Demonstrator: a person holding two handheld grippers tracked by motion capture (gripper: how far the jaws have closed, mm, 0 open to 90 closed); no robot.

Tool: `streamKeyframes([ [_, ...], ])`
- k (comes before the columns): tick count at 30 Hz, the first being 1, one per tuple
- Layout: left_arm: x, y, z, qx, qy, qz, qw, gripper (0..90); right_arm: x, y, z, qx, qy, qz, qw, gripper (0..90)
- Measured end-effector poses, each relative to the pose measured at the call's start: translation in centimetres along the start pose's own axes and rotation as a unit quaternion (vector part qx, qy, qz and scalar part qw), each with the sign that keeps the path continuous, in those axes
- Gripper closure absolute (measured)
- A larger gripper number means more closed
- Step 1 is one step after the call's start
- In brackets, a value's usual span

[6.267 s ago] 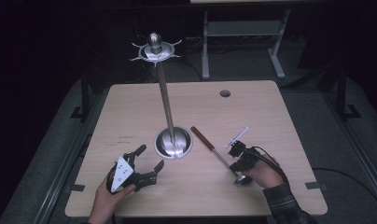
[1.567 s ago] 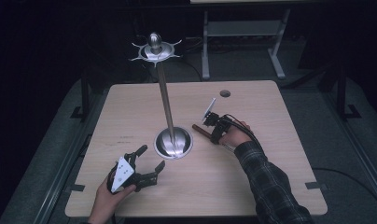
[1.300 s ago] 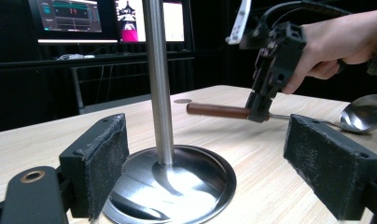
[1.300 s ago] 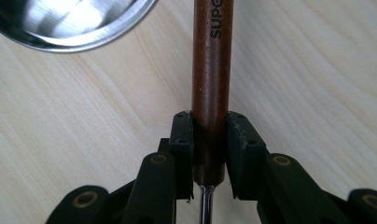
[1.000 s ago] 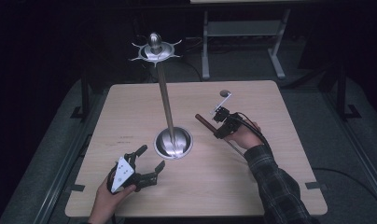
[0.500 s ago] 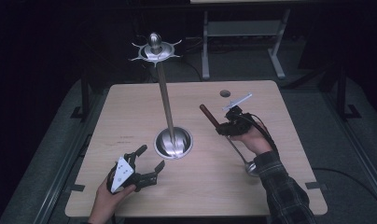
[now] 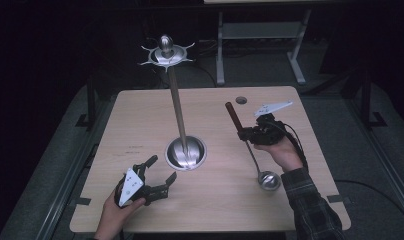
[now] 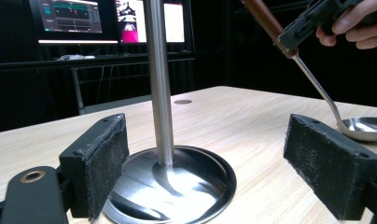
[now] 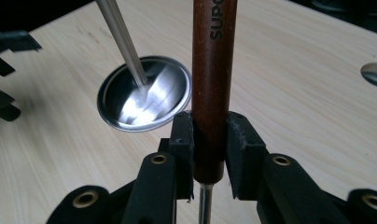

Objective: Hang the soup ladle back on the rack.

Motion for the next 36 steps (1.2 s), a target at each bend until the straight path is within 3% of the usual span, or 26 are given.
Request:
streamKeyframes([
  [6,0.0,0.0,0.0,0.000,0.002,0.000,1.0000,13.3,0.3,1.6,0.2,-0.051,0.007,0.012,0.9986,73.6],
  [13,0.0,-0.1,0.0,-0.002,-0.002,-0.001,1.0000,13.3,0.8,2.7,0.7,-0.091,0.014,0.022,0.9955,73.6],
  [23,0.0,0.0,0.0,0.001,-0.002,-0.002,1.0000,13.4,2.0,3.1,2.2,-0.119,0.033,0.040,0.9915,73.6],
  [36,0.0,0.0,0.0,-0.001,-0.007,-0.003,1.0000,13.3,3.8,3.8,5.8,-0.141,0.063,0.060,0.9861,73.5],
])
Point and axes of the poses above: each handheld gripper's, and its own axes: y roughly backward along the jaws, z roughly out of its top, x roughly to its left, the point moved 1 cm from there along -y, roughly forward along the jaws, and after that the axes turned 3 degrees about -x, right-handed, at the moved point
